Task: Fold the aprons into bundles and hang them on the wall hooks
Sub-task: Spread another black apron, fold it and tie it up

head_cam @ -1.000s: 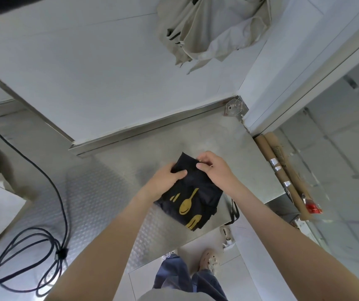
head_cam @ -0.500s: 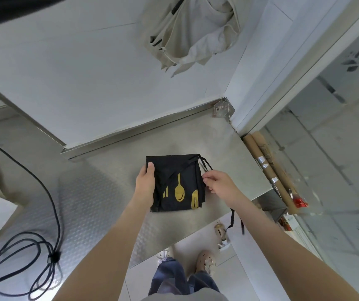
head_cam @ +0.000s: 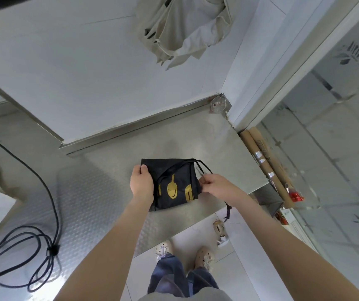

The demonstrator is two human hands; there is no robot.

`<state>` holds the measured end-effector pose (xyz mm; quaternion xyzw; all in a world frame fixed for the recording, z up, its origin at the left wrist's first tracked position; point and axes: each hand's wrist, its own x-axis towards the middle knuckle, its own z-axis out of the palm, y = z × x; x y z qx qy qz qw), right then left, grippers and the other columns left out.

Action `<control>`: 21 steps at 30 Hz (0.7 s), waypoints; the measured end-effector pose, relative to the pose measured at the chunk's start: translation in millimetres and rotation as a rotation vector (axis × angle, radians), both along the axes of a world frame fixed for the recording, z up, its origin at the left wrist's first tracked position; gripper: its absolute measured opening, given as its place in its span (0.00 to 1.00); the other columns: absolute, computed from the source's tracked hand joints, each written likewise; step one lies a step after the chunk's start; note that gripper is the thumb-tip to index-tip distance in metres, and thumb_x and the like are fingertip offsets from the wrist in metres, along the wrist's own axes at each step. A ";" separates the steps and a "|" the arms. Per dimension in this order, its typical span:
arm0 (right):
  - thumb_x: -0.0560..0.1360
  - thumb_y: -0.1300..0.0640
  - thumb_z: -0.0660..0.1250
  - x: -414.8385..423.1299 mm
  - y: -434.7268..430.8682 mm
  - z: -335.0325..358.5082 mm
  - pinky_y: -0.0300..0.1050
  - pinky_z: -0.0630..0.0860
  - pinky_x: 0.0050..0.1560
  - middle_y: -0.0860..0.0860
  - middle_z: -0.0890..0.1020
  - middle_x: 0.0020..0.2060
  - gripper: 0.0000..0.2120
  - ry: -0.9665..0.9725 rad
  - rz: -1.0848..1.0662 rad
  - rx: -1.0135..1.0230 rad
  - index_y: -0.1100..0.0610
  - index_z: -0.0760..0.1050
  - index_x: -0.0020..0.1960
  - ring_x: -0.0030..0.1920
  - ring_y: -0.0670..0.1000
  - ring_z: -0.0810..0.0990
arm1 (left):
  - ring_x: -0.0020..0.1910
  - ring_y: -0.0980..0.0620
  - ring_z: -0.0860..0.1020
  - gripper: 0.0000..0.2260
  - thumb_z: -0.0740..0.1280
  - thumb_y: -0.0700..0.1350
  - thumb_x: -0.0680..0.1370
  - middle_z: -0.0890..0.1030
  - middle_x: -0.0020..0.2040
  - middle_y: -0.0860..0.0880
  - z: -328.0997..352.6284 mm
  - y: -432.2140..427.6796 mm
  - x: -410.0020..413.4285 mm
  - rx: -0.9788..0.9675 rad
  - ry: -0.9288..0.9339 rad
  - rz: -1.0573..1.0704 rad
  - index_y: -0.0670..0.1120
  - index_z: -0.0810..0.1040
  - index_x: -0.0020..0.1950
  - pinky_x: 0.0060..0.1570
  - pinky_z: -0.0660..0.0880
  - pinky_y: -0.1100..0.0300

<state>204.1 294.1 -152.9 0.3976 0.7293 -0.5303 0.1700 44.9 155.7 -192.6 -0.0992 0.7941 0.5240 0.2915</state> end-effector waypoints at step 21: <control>0.75 0.64 0.69 -42.7 6.0 84.2 0.36 0.76 0.46 0.46 0.83 0.41 0.04 0.447 -0.118 -0.139 0.56 0.77 0.47 0.45 0.45 0.82 | 0.47 0.49 0.82 0.19 0.73 0.49 0.66 0.83 0.50 0.47 123.1 -47.9 -59.5 0.504 -0.481 -0.684 0.43 0.81 0.55 0.48 0.77 0.57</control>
